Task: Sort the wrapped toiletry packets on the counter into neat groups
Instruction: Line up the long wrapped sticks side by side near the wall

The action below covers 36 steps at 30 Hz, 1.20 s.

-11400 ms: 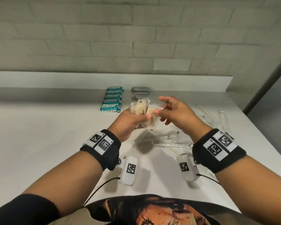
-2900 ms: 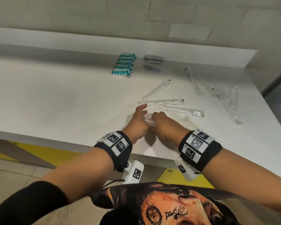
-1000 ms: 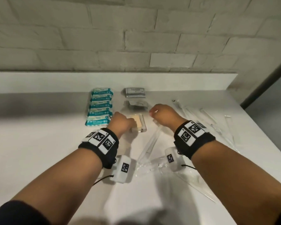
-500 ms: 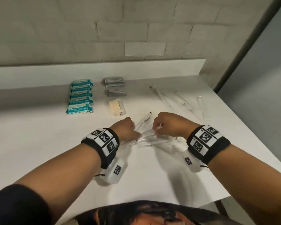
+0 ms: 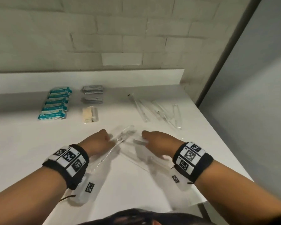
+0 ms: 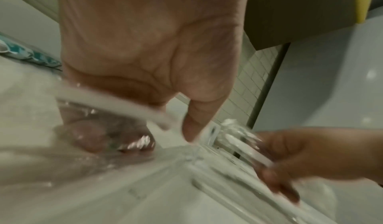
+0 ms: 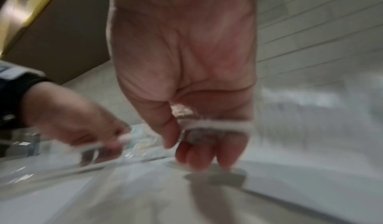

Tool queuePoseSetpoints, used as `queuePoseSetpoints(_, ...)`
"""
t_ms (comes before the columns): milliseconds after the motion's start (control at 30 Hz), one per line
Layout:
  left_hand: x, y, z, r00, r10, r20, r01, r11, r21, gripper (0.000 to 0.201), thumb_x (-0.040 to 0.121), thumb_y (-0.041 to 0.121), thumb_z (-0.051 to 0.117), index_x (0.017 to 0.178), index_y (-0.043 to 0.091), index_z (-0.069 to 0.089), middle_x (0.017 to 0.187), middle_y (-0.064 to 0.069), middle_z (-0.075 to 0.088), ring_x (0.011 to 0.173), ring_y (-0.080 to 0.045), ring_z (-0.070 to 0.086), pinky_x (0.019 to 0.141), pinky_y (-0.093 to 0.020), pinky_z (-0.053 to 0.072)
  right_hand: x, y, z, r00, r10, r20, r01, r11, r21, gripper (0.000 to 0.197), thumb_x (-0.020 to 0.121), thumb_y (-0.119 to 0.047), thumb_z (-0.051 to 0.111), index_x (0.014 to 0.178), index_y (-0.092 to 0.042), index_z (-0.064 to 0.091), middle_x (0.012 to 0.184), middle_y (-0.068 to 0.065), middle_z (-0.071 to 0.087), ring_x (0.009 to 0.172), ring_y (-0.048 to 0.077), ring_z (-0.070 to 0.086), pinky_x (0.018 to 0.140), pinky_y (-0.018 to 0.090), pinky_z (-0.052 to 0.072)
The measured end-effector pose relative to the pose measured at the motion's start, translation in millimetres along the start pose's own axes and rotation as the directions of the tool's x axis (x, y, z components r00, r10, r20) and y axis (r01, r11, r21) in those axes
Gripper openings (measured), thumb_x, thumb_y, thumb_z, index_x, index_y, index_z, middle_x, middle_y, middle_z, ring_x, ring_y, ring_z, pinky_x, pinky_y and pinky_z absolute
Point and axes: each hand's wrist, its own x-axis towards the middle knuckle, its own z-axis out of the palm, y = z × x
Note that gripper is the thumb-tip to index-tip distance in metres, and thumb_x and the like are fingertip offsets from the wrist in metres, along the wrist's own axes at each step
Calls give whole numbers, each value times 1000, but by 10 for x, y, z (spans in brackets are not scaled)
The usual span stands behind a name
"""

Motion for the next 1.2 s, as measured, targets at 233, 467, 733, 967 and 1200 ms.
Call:
queuePoseSetpoints(233,-87,207,204,996,-81,27,79,993,87,32,79,28,68,101,18,48,90,5,55,81,-13,55,61,-24,38,139,875,-286,900,407,-158,-396,913,93,39,84,-31,62,116,-9,53,108,9,61,95,26,62,69,29,45)
queuePoseSetpoints(467,73,774,4,987,-121,-108,104,983,-148,8,86,19,56,89,16,49,87,-1,60,75,-15,55,58,-27,37,213,1077,-282,950,313,18,-313,944,105,24,79,-13,56,103,-6,55,87,5,57,77,21,56,54,24,40)
queuePoseSetpoints(733,828,1386,153,975,-83,-206,44,982,-185,63,90,54,51,121,0,50,117,-16,63,100,-30,60,74,-29,39,203,1572,-475,876,463,-134,-382,836,393,26,84,-35,58,102,-15,56,98,6,59,75,21,58,55,25,41)
queuePoseSetpoints(967,1463,1536,146,967,-186,-173,172,981,-94,82,78,43,72,135,-2,34,127,-14,56,114,-29,57,85,-32,47,857,1713,-681,907,416,-61,-378,870,316,44,83,-32,64,119,-7,57,116,10,63,102,25,61,78,27,46)
queuePoseSetpoints(1200,1327,1426,117,980,-161,-120,172,981,85,26,80,31,64,93,8,61,94,-9,65,87,-23,62,66,-27,43,1374,1221,-662,972,209,-104,-201,976,85,68,80,-46,69,135,-12,46,135,9,50,124,31,47,99,36,42)
